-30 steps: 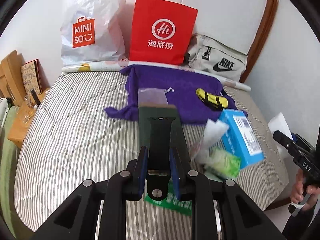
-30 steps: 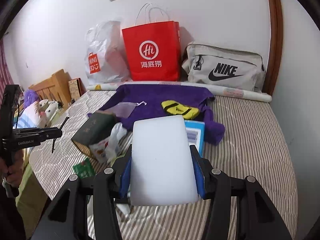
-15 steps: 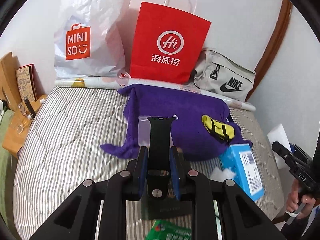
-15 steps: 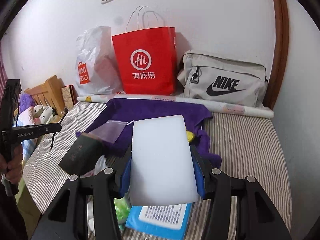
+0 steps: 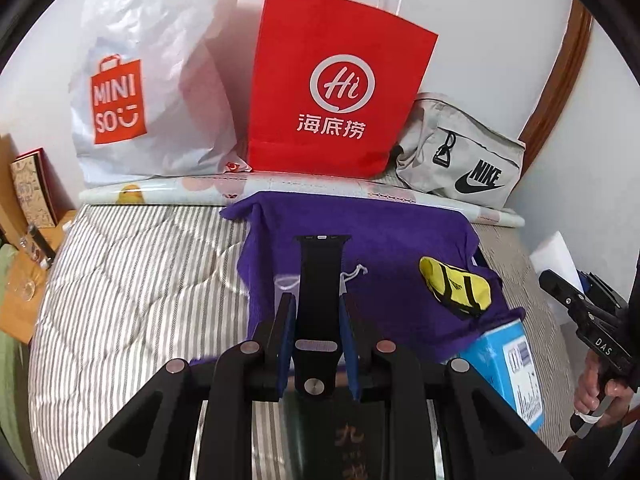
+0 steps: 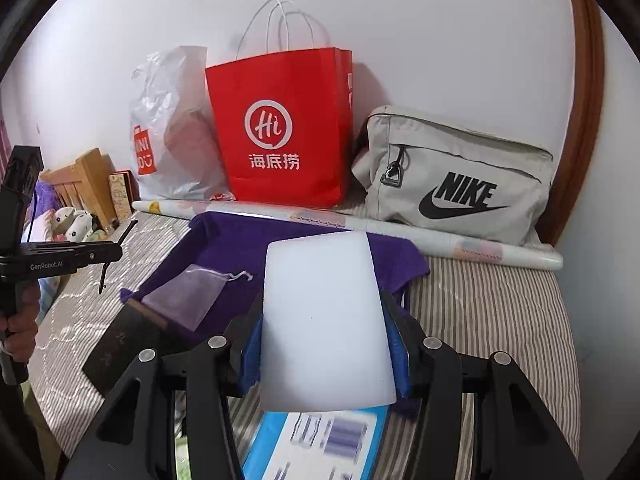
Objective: Organize soft objects
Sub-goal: 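Open the right tool on the pouch while the left tool drops the strap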
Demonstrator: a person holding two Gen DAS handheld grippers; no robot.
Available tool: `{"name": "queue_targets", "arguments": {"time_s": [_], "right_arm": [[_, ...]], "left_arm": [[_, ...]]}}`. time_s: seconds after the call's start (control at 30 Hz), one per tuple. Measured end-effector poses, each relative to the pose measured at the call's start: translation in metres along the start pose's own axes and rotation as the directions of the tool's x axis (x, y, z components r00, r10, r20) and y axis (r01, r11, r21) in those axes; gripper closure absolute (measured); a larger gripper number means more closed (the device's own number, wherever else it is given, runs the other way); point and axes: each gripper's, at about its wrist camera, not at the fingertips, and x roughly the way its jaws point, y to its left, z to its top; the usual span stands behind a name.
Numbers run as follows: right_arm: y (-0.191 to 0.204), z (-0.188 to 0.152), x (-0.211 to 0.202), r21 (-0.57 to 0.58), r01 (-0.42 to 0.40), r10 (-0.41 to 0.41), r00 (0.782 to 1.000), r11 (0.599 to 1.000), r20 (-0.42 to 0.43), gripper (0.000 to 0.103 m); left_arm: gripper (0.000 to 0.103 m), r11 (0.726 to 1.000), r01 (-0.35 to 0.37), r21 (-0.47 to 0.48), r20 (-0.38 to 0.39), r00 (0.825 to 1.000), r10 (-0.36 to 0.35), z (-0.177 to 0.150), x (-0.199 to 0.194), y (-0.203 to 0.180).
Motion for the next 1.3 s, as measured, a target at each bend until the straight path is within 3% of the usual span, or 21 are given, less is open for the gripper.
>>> {"name": "queue_targets", "arguments": {"time_s": [0.2, 0.33, 0.7, 1.3], "right_arm": [[-0.005, 0.011, 0.03, 0.003, 0.001, 0.0, 1.0, 1.0, -0.024, 0.052], [-0.008, 0.015, 0.047, 0.002, 0.004, -0.004, 0.999, 1.0, -0.042, 0.052], [-0.025, 0.021, 0.104, 0.062, -0.024, 0.034, 0.985, 0.998, -0.169, 0.052], [-0.025, 0.018, 0.144, 0.102, -0.033, 0.06, 0.96, 0.994, -0.275, 0.051]], "left_arm": [[0.082, 1.0, 0.016, -0.006, -0.041, 0.999, -0.016, 0.015, 0.028, 0.003], [0.082, 1.0, -0.013, -0.007, -0.087, 0.996, 0.013, 0.022, 0.046, 0.007], [0.082, 1.0, 0.003, -0.009, -0.166, 0.986, -0.004, 0.035, 0.087, 0.011], [0.081, 1.0, 0.03, 0.002, -0.278, 0.96, -0.028, 0.036, 0.135, 0.005]]}}
